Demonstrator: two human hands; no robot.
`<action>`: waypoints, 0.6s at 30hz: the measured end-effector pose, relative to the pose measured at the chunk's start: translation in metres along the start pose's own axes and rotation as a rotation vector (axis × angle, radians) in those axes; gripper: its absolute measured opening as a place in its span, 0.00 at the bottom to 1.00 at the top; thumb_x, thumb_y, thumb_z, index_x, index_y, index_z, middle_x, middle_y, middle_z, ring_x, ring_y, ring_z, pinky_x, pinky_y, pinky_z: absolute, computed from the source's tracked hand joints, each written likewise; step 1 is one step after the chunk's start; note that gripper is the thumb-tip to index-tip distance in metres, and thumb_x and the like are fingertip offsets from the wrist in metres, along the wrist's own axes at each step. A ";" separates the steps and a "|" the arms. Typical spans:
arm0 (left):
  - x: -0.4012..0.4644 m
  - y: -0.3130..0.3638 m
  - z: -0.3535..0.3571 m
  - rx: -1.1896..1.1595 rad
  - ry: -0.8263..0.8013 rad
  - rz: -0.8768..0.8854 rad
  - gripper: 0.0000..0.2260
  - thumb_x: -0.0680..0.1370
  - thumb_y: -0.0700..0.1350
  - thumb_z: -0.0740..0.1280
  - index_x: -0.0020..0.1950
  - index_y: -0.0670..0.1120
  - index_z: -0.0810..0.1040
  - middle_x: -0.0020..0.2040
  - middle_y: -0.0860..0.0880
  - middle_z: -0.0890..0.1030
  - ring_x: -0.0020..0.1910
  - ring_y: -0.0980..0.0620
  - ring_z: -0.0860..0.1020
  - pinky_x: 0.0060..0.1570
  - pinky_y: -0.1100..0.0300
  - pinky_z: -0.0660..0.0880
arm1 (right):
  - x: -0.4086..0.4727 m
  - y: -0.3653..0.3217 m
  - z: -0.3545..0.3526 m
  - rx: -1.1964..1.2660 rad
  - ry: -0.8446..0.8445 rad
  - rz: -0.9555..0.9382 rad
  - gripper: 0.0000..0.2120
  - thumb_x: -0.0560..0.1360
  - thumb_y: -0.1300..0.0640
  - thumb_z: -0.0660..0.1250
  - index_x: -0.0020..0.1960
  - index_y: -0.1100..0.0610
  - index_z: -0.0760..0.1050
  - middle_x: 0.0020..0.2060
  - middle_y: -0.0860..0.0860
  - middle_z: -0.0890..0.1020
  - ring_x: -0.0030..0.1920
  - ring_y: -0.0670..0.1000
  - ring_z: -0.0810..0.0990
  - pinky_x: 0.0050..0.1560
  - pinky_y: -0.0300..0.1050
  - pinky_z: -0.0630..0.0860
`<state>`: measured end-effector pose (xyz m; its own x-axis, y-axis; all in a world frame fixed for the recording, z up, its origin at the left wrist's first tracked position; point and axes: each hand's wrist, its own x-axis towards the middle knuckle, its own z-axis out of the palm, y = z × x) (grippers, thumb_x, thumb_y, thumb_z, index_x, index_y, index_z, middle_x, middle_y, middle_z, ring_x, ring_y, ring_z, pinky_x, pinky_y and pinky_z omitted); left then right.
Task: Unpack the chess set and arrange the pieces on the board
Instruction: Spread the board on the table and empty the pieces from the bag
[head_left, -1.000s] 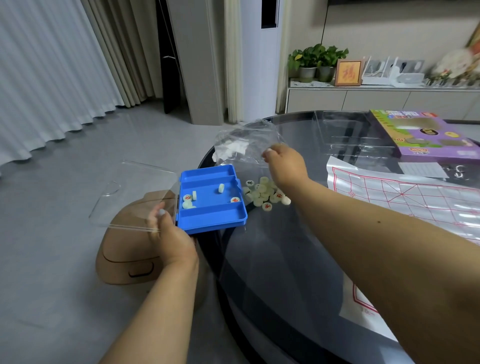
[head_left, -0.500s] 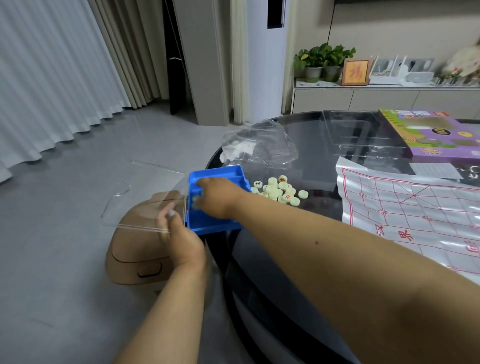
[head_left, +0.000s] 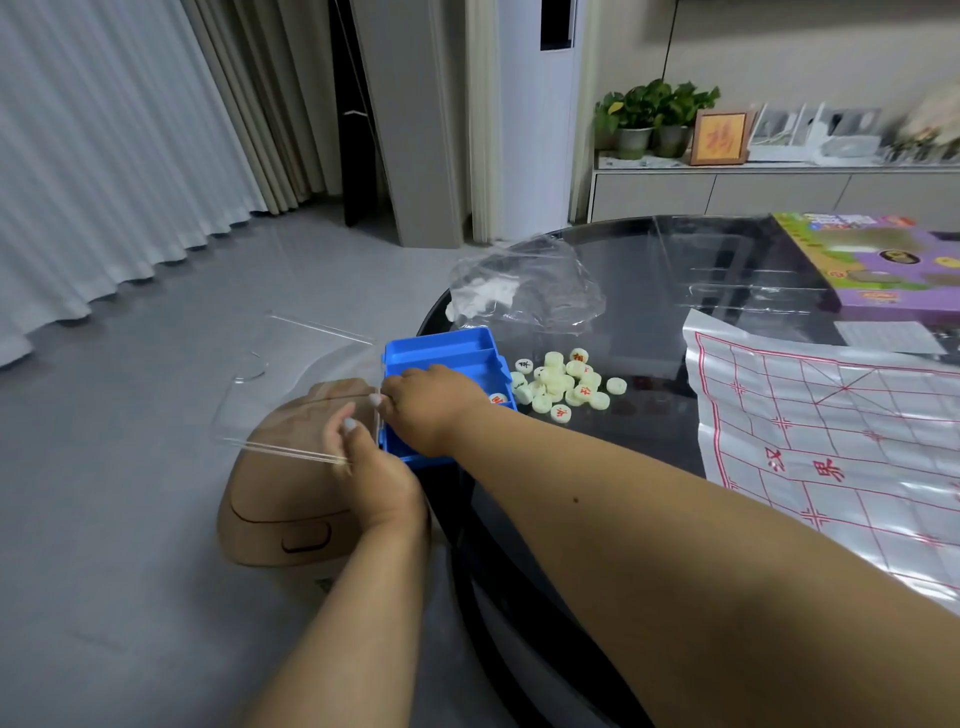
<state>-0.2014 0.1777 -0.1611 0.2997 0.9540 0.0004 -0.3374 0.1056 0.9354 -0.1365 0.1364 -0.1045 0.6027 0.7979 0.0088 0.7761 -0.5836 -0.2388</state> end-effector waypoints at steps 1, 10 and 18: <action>0.000 0.000 0.000 0.006 0.004 -0.010 0.18 0.73 0.50 0.56 0.58 0.43 0.74 0.55 0.40 0.80 0.54 0.46 0.77 0.51 0.60 0.72 | -0.001 0.000 -0.001 -0.008 -0.001 -0.006 0.21 0.82 0.46 0.46 0.62 0.57 0.71 0.59 0.57 0.75 0.59 0.60 0.71 0.56 0.53 0.67; -0.009 0.010 0.002 -0.037 0.007 -0.017 0.12 0.82 0.38 0.53 0.60 0.39 0.73 0.48 0.46 0.78 0.43 0.61 0.76 0.45 0.72 0.73 | -0.009 -0.006 -0.014 -0.100 -0.011 -0.111 0.18 0.83 0.47 0.48 0.64 0.52 0.72 0.47 0.53 0.78 0.50 0.55 0.77 0.48 0.48 0.74; -0.006 0.006 -0.004 0.073 -0.014 -0.010 0.09 0.81 0.42 0.57 0.55 0.48 0.75 0.55 0.43 0.79 0.53 0.49 0.75 0.54 0.58 0.73 | 0.001 0.000 -0.013 0.213 0.027 0.118 0.11 0.80 0.54 0.56 0.58 0.61 0.67 0.47 0.58 0.77 0.44 0.57 0.72 0.42 0.48 0.67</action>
<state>-0.2084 0.1739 -0.1566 0.3157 0.9488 -0.0049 -0.2687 0.0943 0.9586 -0.1334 0.1354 -0.0916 0.6937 0.7202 -0.0057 0.6454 -0.6251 -0.4391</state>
